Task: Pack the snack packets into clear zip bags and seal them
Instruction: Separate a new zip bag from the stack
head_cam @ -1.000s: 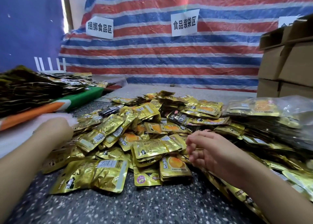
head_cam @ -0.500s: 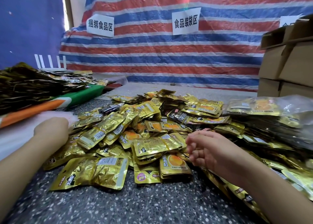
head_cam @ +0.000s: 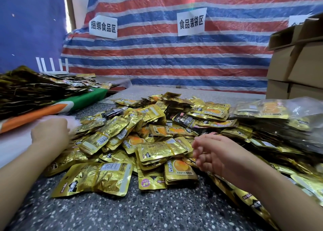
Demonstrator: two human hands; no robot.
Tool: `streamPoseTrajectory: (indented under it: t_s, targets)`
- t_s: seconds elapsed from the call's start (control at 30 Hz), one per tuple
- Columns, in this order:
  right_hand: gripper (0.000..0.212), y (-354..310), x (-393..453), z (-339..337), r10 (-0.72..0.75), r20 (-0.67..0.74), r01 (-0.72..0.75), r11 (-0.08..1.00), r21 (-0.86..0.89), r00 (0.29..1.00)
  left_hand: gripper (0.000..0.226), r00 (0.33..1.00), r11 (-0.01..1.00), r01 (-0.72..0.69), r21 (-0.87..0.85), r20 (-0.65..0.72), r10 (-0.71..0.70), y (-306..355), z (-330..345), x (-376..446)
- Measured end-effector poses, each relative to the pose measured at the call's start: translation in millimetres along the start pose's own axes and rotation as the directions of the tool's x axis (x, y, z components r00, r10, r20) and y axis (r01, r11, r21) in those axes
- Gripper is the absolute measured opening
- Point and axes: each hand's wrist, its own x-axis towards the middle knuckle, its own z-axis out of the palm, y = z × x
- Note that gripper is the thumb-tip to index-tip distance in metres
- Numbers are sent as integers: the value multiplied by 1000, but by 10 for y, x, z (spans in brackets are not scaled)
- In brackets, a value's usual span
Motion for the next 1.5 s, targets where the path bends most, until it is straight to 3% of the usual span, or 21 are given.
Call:
streamPoseTrajectory:
  t_s: [0.13, 0.3, 0.53, 0.63, 0.77, 0.83, 0.9, 0.97, 1.2, 1.3, 1.43, 1.5]
  targets:
    - [19, 6, 5, 0, 2, -4, -2, 1000, -5, 1000, 10, 991, 996, -1, -90, -130, -10, 6, -20, 2]
    - [20, 4, 6, 2, 8, -3, -8, 1000, -2, 1000, 16, 992, 993, 17, -120, -122, -32, 33, -70, -16]
    - [20, -17, 1, 7, 6, -9, -6, 1000, 1, 1000, 15, 976, 912, 14, -411, -193, -102, 170, -199, -73]
    - [20, -32, -5, 19, 5, -13, -5, 1000, 18, 1000, 9, 956, 764, -53, -644, -253, -146, 367, -424, -123]
    - [19, -47, -6, 24, 3, -24, -2, 999, 35, 1000, 9, 895, 493, -285, -822, -412, -171, 834, -903, -313]
    - [18, -50, -14, 12, -9, -27, 10, 1000, 29, 1000, 17, 907, 279, -347, -895, -396, -144, 1117, -1125, -481]
    - [18, -49, -18, 1, -23, -42, 24, 1000, 20, 999, 33, 948, 63, -308, -949, -312, -65, 1411, -1277, -693]
    - [19, -52, -18, -3, -44, -80, 46, 999, 15, 996, 28, 969, -34, -240, -970, -241, 47, 1703, -1321, -926]
    - [31, -152, 38, -130, -117, -365, 179, 974, 140, 924, 15, 928, -88, -240, -967, -255, 270, 2244, -1074, -1550]
    - [48, -187, 43, -236, -58, -429, 142, 976, 166, 901, 10, 855, -100, -335, -937, -347, 385, 2272, -1012, -1724]
    - [64, -185, 15, -298, -2, -455, 81, 985, 154, 890, 13, 719, -60, -589, -806, -556, 417, 2255, -1017, -1853]
    - [67, -191, -9, -322, 26, -439, 36, 990, 133, 898, 4, 657, -80, -644, -761, -603, 453, 2255, -1015, -1858]
